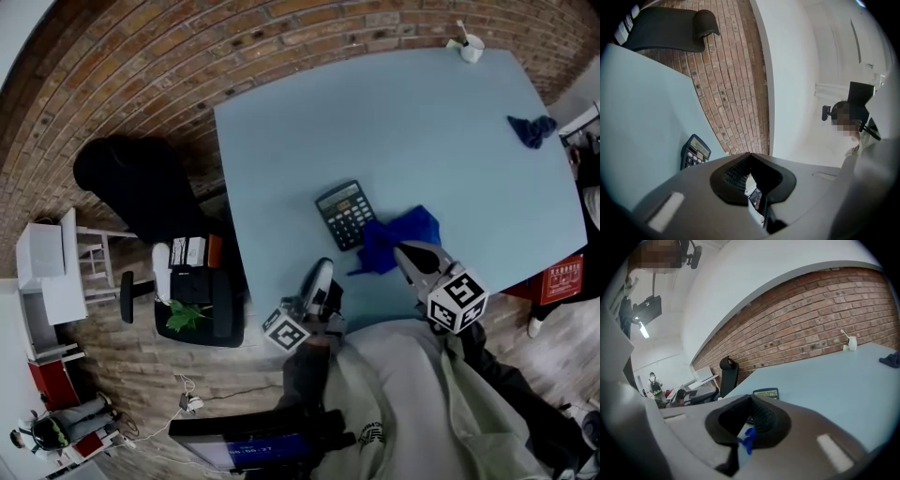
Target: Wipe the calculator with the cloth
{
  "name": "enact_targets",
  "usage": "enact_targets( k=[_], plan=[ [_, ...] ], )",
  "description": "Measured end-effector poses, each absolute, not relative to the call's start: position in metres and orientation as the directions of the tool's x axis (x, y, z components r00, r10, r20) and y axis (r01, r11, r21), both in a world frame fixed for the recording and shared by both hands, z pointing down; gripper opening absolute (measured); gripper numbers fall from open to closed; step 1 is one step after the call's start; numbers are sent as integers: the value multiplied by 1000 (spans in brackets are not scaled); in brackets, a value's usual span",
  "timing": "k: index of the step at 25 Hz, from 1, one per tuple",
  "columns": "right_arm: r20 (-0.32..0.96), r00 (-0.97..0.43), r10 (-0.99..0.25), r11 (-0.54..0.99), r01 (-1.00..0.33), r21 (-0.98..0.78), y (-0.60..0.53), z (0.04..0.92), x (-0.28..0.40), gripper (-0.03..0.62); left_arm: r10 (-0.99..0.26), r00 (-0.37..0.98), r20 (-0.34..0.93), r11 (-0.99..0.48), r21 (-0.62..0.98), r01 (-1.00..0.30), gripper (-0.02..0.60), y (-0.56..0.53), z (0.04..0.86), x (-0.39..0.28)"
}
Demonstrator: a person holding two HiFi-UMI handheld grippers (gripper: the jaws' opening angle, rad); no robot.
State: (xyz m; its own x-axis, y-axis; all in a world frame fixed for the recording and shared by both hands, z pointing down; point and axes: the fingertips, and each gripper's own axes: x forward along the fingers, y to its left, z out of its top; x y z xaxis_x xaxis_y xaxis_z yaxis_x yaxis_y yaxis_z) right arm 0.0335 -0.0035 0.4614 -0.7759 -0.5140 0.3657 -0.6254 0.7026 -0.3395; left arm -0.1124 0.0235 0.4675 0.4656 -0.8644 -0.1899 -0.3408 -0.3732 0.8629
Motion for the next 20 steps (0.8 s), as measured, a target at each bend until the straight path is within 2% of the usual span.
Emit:
enact_targets(
  k=[20],
  plan=[
    [400, -789, -467, 730, -599, -329, 7, 475, 25, 2, -871, 467, -151, -329, 886, -327, 2, 25, 482, -113]
  ],
)
